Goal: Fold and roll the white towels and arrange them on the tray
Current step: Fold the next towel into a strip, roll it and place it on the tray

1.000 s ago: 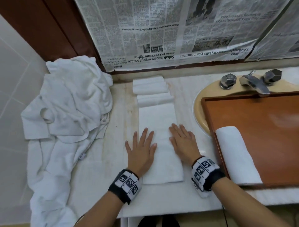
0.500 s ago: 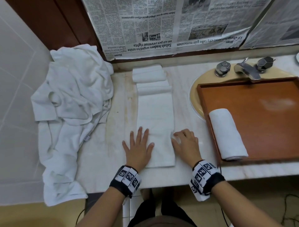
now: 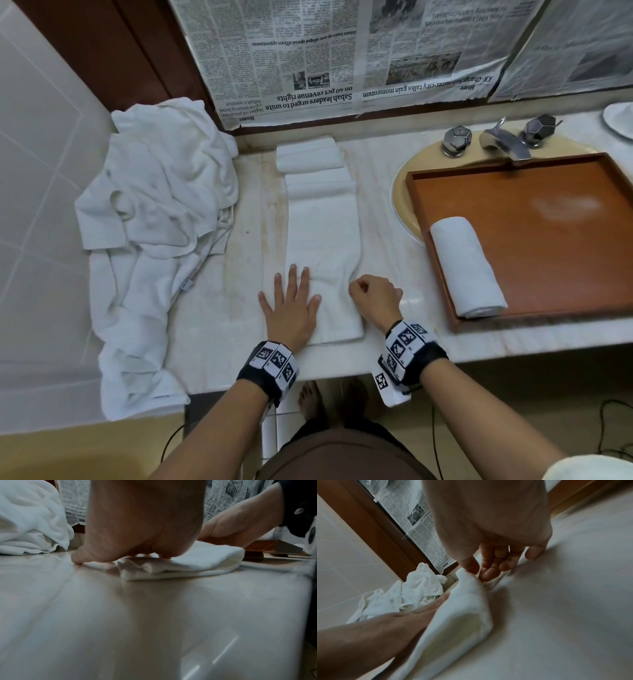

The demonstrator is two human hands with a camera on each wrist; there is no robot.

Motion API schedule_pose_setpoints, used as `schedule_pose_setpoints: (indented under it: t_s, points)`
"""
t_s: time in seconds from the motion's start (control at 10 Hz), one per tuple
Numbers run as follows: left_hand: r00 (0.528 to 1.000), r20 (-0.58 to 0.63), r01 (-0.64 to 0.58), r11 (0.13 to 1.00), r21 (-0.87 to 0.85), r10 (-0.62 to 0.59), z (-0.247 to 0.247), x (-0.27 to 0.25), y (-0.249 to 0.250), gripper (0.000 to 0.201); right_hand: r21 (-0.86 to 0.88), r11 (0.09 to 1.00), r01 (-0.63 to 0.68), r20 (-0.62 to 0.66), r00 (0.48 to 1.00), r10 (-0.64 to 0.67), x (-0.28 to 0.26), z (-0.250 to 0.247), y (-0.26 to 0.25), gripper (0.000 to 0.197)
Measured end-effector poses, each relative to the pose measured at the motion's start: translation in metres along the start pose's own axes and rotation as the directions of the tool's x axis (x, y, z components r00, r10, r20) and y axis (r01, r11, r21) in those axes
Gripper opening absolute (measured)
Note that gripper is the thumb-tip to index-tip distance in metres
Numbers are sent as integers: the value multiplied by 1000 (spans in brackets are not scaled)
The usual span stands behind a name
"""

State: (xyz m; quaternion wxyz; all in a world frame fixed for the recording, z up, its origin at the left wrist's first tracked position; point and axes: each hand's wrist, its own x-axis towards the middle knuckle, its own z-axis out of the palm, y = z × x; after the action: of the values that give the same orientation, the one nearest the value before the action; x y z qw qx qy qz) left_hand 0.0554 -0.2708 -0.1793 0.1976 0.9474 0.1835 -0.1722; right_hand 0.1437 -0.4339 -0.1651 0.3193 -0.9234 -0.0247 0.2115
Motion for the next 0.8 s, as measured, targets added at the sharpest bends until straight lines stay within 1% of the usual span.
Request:
schedule_pose_setpoints:
  t_s: [0.2, 0.4, 0.5, 0.6, 0.7, 0.8]
  points:
    - [1000, 5, 1, 1000, 11, -1, 1, 1, 0, 62, 73, 997, -29, 71, 997, 24, -1, -9, -1, 39]
    - [1000, 0, 4, 1000, 27, -4, -1, 1, 0, 63, 68, 998, -8, 51, 999, 5, -5, -9, -6, 21]
    - [1000, -3, 1, 1000, 22, -1, -1, 1, 0, 63, 73, 997, 5, 42, 999, -8, -5, -10, -4, 16]
    - [1000, 1, 1, 1000, 18, -1, -1, 2, -2, 63, 189, 982, 5, 33, 999, -11, -3, -15, 2, 12]
    - [1000, -7, 3, 1000, 14, -3, -1, 2, -2, 65, 245, 969, -22, 16, 1000, 19, -1, -21, 6, 13]
    - [1000, -9, 0, 1000, 10, 0, 0, 2, -1, 65, 254, 966, -37, 23, 999, 32, -1, -20, 8, 14]
